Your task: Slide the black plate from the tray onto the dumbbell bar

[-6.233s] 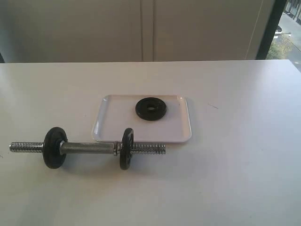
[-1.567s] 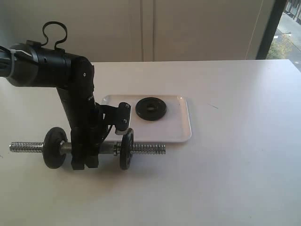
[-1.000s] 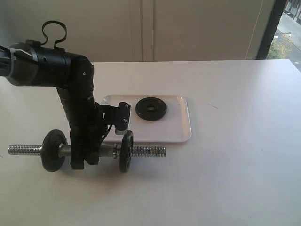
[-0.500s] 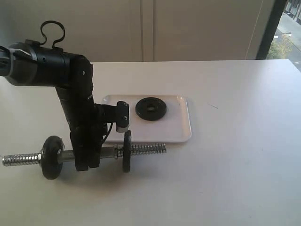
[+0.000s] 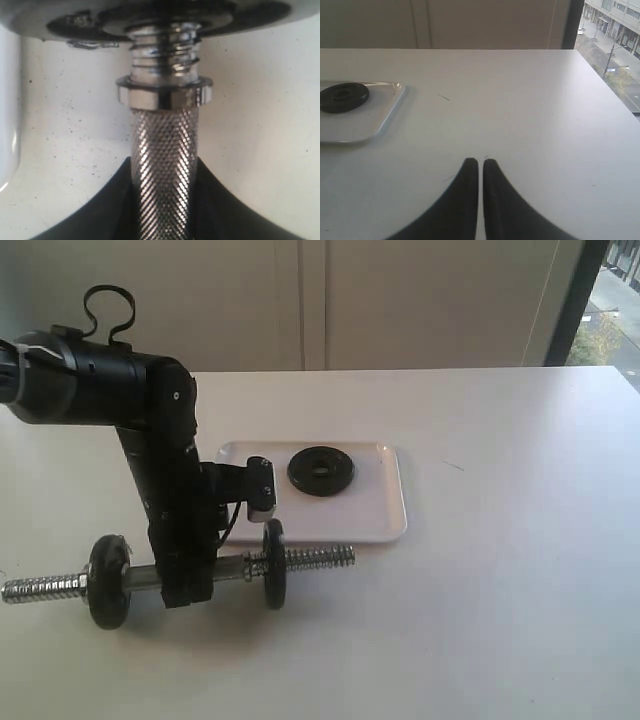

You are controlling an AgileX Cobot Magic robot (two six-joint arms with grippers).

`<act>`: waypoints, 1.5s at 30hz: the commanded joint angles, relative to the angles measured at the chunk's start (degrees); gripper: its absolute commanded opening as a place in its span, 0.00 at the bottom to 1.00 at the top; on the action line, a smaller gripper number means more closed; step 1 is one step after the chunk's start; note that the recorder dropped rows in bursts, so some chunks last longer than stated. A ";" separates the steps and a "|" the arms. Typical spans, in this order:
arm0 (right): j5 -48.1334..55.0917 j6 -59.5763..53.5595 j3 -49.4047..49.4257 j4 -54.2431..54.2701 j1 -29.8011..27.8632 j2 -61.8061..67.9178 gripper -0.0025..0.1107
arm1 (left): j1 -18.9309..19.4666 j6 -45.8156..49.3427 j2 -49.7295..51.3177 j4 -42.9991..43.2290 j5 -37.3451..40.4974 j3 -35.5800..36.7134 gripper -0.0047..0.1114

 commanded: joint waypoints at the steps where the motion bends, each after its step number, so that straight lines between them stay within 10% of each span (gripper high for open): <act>1: -0.58 -0.27 0.30 -0.37 0.01 -0.29 0.06 | -0.11 -0.55 -3.76 -2.26 2.11 -0.55 0.04; 29: -38.48 23.40 0.30 1.18 0.01 -0.29 0.06 | -0.11 -1.13 -6.50 -4.05 4.91 -0.55 0.04; 36: -19.28 29.59 -2.63 1.18 0.01 1.51 0.02 | -0.11 -1.60 -6.50 -4.15 5.03 -0.55 0.04; 45: -4.02 13.55 -27.73 6.02 3.06 37.57 0.02 | -0.11 -2.08 -6.50 -4.15 4.92 -0.55 0.04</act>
